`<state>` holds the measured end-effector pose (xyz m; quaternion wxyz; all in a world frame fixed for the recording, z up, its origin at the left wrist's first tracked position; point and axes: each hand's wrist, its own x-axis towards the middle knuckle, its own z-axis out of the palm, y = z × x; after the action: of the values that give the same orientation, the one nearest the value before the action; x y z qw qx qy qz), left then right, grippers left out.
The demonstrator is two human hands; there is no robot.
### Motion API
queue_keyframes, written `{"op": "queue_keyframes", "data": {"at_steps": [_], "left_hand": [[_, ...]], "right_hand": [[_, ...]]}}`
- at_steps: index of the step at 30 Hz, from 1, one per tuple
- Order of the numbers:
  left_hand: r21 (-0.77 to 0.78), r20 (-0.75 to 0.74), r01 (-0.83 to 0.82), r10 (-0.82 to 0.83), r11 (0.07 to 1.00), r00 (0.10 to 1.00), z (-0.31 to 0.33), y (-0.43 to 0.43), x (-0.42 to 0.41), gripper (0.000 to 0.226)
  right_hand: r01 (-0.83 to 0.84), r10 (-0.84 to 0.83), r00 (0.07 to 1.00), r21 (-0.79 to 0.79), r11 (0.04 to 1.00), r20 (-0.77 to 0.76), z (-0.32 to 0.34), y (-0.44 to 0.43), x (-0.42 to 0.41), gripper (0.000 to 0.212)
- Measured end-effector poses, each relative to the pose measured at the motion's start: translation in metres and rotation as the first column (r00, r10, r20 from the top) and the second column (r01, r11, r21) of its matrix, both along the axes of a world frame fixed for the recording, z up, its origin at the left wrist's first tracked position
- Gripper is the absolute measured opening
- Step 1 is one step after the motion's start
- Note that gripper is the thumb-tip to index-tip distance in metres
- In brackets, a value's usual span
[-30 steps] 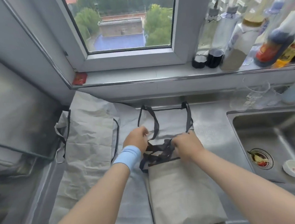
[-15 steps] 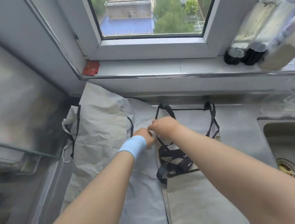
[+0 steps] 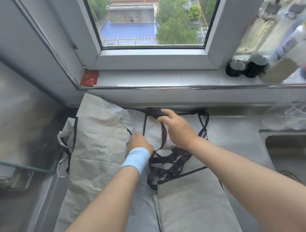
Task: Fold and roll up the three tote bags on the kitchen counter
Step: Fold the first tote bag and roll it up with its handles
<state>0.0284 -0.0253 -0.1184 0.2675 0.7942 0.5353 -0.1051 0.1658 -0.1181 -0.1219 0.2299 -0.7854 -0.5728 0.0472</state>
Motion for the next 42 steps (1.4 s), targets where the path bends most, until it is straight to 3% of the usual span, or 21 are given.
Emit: {"op": "queue_keyframes", "data": {"at_steps": [3, 5, 7, 10, 15, 19, 21, 24, 26, 29, 31, 33, 35, 36, 38, 40, 42], "left_hand": [[0.225, 0.134, 0.115, -0.147, 0.968, 0.980, 0.010, -0.011, 0.028, 0.028], [0.181, 0.209, 0.224, -0.260, 0.958, 0.943, 0.016, -0.025, 0.055, 0.025], [0.092, 0.241, 0.329, -0.342, 0.940, 0.908, 0.017, -0.040, 0.080, 0.027], [-0.016, 0.220, 0.427, -0.414, 0.904, 0.884, 0.014, -0.068, 0.126, 0.029], [-0.202, 0.067, 0.331, -0.324, 0.922, 0.944, 0.011, -0.081, 0.175, 0.043], [-0.187, 0.009, 0.236, -0.238, 0.954, 0.971, 0.005, -0.079, 0.188, 0.022], [-0.159, 0.080, 0.126, -0.115, 0.979, 0.990, 0.004, -0.071, 0.188, 0.017], [-0.278, 0.237, -0.077, 0.146, 0.957, 0.961, 0.009, -0.056, 0.185, 0.016], [-0.329, 0.300, -0.080, 0.184, 0.941, 0.936, 0.007, -0.053, 0.178, 0.010], [-0.303, 0.360, -0.057, 0.170, 0.951, 0.917, 0.001, -0.051, 0.168, 0.009], [-0.220, 0.419, -0.045, 0.136, 0.974, 0.898, 0.004, -0.056, 0.158, 0.028], [0.002, 0.509, -0.004, 0.003, 1.000, 0.861, 0.007, -0.061, 0.139, 0.034], [0.260, 0.525, 0.064, -0.196, 0.964, 0.828, 0.005, -0.066, 0.113, 0.027], [0.331, 0.485, 0.116, -0.274, 0.937, 0.831, 0.001, -0.066, 0.100, 0.022], [0.369, 0.346, 0.254, -0.386, 0.894, 0.855, -0.006, -0.062, 0.070, 0.014], [0.366, 0.223, 0.386, -0.482, 0.847, 0.847, -0.013, -0.058, 0.042, 0.011], [0.455, 0.194, 0.453, -0.582, 0.767, 0.790, -0.019, -0.058, 0.016, 0.014]], "right_hand": [[0.396, -0.396, 0.918, 0.041, 0.917, 0.007, -0.002, -0.045, 0.030, 0.032], [0.668, -0.690, 0.716, -0.181, 0.722, -0.109, -0.003, -0.073, 0.050, 0.025], [0.645, -0.793, 0.585, -0.494, 0.583, -0.172, -0.006, -0.095, 0.062, 0.021], [0.458, -0.721, 0.603, -0.592, 0.664, -0.343, -0.017, -0.117, 0.070, 0.020], [0.341, -0.552, 0.604, -0.439, 0.831, -0.576, -0.025, -0.113, 0.063, 0.012], [0.334, -0.467, 0.594, -0.327, 0.884, -0.655, -0.025, -0.119, 0.063, 0.030], [0.365, -0.491, 0.532, -0.336, 0.868, -0.690, -0.025, -0.123, 0.063, 0.032], [0.416, -0.551, 0.484, -0.375, 0.828, -0.680, -0.027, -0.128, 0.068, 0.024], [0.445, -0.582, 0.465, -0.392, 0.805, -0.667, -0.027, -0.127, 0.071, 0.023], [0.434, -0.597, 0.528, -0.413, 0.801, -0.603, -0.025, -0.118, 0.072, 0.014], [0.460, -0.634, 0.580, -0.437, 0.773, -0.511, -0.023, -0.112, 0.073, 0.013], [0.496, -0.691, 0.599, -0.490, 0.717, -0.404, -0.020, -0.108, 0.072, 0.021], [0.549, -0.708, 0.677, -0.503, 0.667, -0.200, -0.018, -0.107, 0.069, 0.020], [0.574, -0.666, 0.743, -0.444, 0.688, -0.072, -0.021, -0.108, 0.067, 0.022], [0.473, -0.462, 0.880, -0.267, 0.840, 0.106, -0.028, -0.110, 0.059, 0.037], [0.228, -0.210, 0.969, -0.146, 0.963, 0.131, -0.034, -0.113, 0.049, 0.047], [0.087, -0.065, 0.994, -0.254, 0.963, 0.092, -0.041, -0.119, 0.038, 0.057]]}}
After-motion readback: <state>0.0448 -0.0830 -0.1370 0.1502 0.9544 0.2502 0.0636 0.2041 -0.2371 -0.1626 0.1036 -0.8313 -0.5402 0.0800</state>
